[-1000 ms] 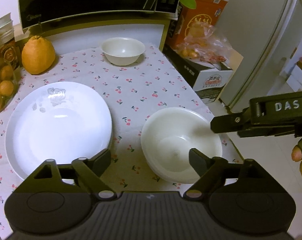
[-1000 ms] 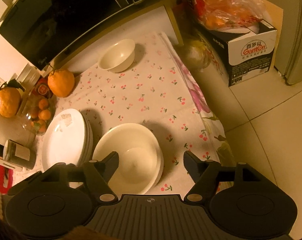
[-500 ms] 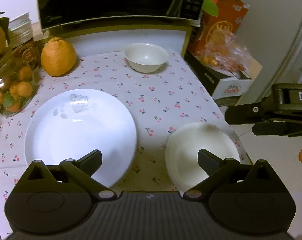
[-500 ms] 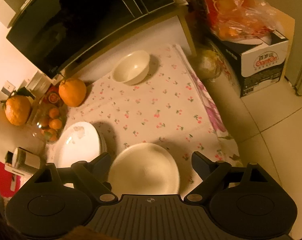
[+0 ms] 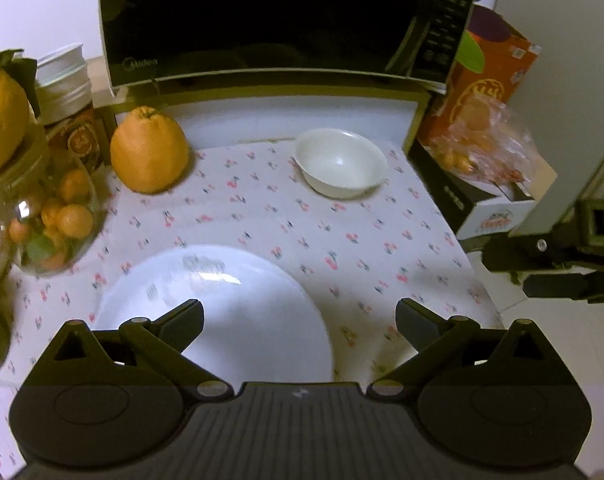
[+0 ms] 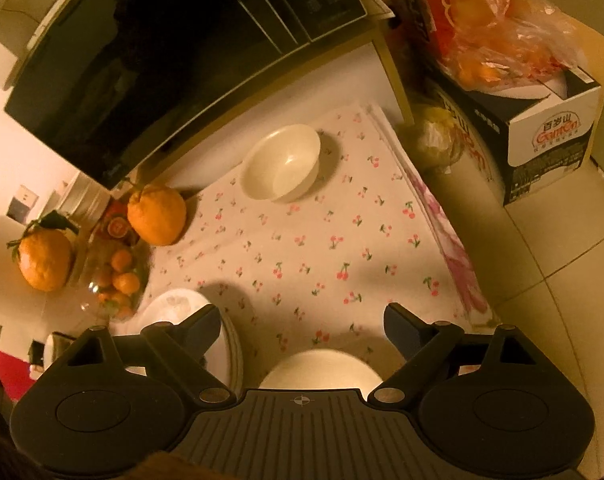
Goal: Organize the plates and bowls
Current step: 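Move both tools to the rim of the small white bowl by the microwave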
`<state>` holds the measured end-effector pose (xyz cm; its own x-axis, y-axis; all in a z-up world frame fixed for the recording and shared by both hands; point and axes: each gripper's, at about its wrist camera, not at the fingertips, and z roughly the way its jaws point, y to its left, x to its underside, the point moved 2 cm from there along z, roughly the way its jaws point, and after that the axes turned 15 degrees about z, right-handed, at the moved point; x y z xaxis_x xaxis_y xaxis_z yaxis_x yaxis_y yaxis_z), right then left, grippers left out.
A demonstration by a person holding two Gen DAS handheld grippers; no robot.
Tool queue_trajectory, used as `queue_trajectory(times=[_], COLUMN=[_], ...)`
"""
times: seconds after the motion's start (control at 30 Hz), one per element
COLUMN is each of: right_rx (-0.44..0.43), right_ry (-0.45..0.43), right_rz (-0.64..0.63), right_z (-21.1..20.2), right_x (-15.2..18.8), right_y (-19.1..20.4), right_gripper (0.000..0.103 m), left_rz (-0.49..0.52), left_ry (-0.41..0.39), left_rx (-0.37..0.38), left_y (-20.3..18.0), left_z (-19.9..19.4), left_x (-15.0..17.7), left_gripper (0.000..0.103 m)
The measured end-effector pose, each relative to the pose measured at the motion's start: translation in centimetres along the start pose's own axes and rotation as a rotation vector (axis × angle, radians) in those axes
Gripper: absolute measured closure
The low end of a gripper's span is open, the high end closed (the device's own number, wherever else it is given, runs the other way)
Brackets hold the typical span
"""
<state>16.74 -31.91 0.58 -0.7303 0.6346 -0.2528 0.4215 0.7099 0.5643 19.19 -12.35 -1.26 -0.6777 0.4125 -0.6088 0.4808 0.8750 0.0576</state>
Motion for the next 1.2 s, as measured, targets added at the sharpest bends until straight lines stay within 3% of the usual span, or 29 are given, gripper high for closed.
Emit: queue_trajectory(times=[0.3,0.73,1.03,1.2], right_rx=[0.042,0.066,0.05,0.029], right_ry=[0.01,0.002,0.0,-0.024], right_rz=[0.031,0.058,0.115,0.152], right_z=[3.2,8.1,11.7,12.9], right_x=[-3.2,-7.4,-9.3,-10.1], right_y=[1.0,2.7,2.4,1.8], right_gripper=[0.012,0.012,0.012,0.012], left_rz=[0.004,-0.021,-0.079,-0.076], left_ry=[-0.007,-0.044,-0.075,-0.081], left_rx=[-0.023,0.057,0.138,0.14], left_y=[2.7,5.4,5.6,5.5], left_z=[2.9,7.9,10.5,11.9], left_x=[-2.4,-6.2,-7.8,-8.2], left_gripper=[0.001,0.002,0.016,0.027])
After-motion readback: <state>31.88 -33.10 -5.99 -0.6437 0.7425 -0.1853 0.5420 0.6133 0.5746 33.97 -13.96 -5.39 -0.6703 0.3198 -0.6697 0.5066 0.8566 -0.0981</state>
